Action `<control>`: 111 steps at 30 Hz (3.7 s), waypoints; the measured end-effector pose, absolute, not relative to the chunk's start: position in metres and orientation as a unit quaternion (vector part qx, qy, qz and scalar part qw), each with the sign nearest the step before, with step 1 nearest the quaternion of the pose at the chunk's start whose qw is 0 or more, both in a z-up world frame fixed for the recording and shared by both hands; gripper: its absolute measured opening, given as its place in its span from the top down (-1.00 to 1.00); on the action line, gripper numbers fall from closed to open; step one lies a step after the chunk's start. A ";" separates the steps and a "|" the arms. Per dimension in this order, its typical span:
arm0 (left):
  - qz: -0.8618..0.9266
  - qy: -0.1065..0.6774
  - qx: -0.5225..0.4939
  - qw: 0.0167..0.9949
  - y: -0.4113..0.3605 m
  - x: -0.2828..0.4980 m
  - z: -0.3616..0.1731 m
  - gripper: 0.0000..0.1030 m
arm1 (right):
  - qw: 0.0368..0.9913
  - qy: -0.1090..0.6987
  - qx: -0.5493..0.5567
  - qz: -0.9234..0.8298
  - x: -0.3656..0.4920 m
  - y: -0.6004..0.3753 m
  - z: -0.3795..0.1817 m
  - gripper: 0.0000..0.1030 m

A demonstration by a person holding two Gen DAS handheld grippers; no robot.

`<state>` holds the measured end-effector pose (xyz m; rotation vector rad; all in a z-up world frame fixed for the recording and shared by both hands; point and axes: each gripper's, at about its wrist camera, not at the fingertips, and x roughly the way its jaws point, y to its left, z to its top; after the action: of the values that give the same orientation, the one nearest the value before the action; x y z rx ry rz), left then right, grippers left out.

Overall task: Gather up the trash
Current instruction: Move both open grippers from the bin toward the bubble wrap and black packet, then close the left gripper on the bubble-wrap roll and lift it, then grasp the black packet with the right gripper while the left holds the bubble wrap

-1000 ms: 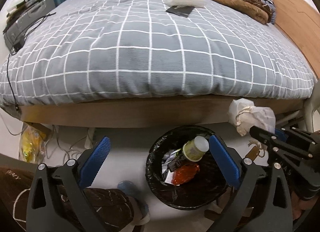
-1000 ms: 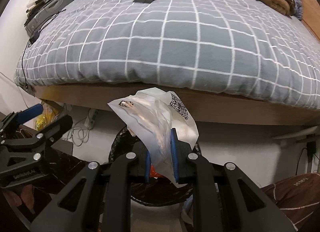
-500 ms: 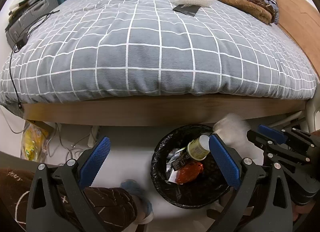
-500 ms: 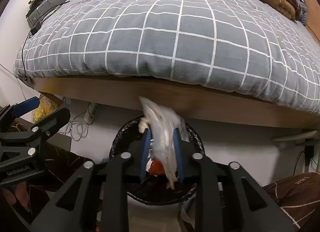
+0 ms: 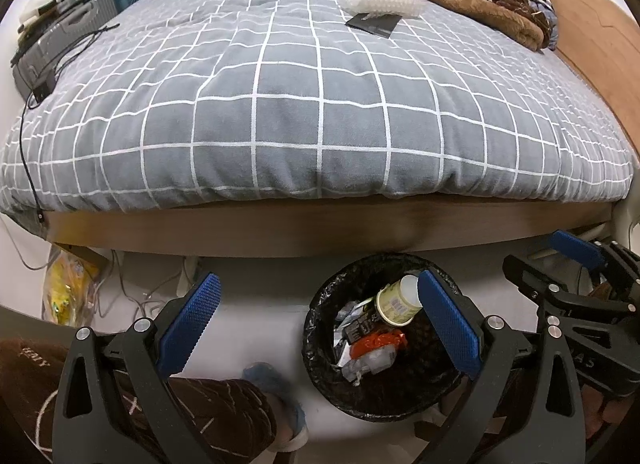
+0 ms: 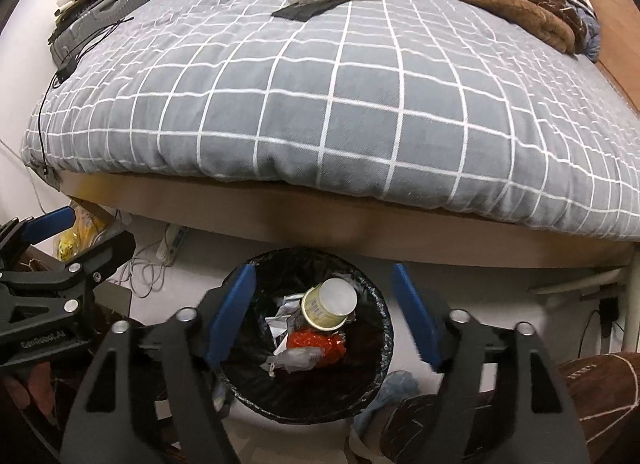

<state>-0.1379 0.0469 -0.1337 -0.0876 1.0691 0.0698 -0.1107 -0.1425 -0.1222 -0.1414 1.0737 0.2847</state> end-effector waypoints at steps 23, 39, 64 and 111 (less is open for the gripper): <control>0.030 0.468 -0.048 0.882 0.047 -0.125 -0.104 -0.89 | 0.901 0.421 -0.066 0.085 -0.098 -0.160 -0.079 -0.85; 0.026 0.426 -0.042 0.903 0.051 -0.050 -0.071 -0.89 | 0.925 0.373 -0.038 0.066 -0.029 -0.179 -0.043 -0.85; -0.013 0.429 -0.015 0.903 0.034 0.155 -0.081 -0.89 | 0.916 0.392 -0.054 0.062 0.125 -0.184 -0.065 -0.85; 0.038 0.422 -0.061 0.904 0.092 0.203 -0.075 0.10 | 0.892 0.429 -0.024 0.143 0.168 -0.106 -0.086 -0.85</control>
<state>0.2035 0.0918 -0.0749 -0.1270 0.8728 0.0793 0.1679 -0.1063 -0.0856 -0.0489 0.8897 0.2971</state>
